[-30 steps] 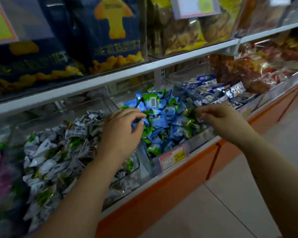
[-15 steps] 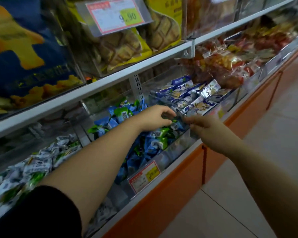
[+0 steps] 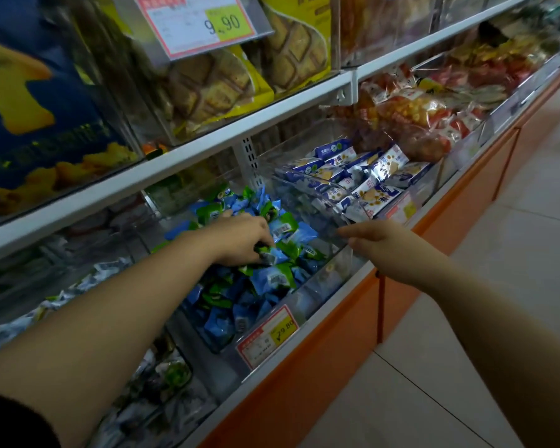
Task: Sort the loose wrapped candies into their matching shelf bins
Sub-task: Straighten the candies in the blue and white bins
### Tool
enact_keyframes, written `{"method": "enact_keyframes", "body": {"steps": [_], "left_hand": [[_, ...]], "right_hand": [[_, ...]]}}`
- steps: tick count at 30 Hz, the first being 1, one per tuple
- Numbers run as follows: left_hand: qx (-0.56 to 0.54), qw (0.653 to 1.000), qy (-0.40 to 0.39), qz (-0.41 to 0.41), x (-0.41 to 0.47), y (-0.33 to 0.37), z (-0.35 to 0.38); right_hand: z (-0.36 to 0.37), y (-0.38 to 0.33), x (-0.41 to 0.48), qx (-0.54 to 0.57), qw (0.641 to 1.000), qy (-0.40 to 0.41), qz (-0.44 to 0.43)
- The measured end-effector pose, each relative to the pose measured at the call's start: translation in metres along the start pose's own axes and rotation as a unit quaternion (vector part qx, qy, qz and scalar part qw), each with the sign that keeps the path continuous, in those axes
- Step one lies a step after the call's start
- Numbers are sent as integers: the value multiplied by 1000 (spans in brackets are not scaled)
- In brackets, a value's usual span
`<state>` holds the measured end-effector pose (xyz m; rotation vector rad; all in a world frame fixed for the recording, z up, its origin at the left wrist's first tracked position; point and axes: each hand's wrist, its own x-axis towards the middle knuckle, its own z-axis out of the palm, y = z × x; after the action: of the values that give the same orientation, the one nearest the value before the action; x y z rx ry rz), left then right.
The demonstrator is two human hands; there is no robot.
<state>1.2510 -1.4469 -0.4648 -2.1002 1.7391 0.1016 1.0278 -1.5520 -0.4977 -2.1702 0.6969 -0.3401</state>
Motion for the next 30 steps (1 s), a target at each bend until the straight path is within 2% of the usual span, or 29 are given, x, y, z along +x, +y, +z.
{"method": "enact_keyframes", "body": {"steps": [6, 11, 15, 18, 20, 22, 24, 27, 30], "left_hand": [[-123, 990, 59, -32, -22, -22, 6], [-242, 958, 135, -76, -32, -28, 12], [-252, 945, 171, -119, -33, -32, 16], [-266, 938, 192, -110, -33, -25, 14], [-256, 951, 160, -68, -32, -14, 9], [-189, 979, 70, -28, -28, -1, 3], [-204, 979, 10, -15, -22, 8, -4], [-296, 954, 53, -2, -1, 21, -12], [-270, 959, 86, -24, 23, 37, -12]], "right_hand": [[1, -3, -1, 2, 1000, 11, 7], [4, -5, -2, -13, 1000, 19, 5], [6, -6, -1, -14, 999, 36, 15], [6, -6, 0, -15, 999, 45, 15], [6, -6, 2, -7, 998, 70, 1], [4, -7, 4, 15, 992, 122, -13], [1, -7, 7, 68, 983, 172, -18], [1, -7, 9, 113, 978, 173, -12], [5, -5, 9, 99, 983, 156, -14]]}}
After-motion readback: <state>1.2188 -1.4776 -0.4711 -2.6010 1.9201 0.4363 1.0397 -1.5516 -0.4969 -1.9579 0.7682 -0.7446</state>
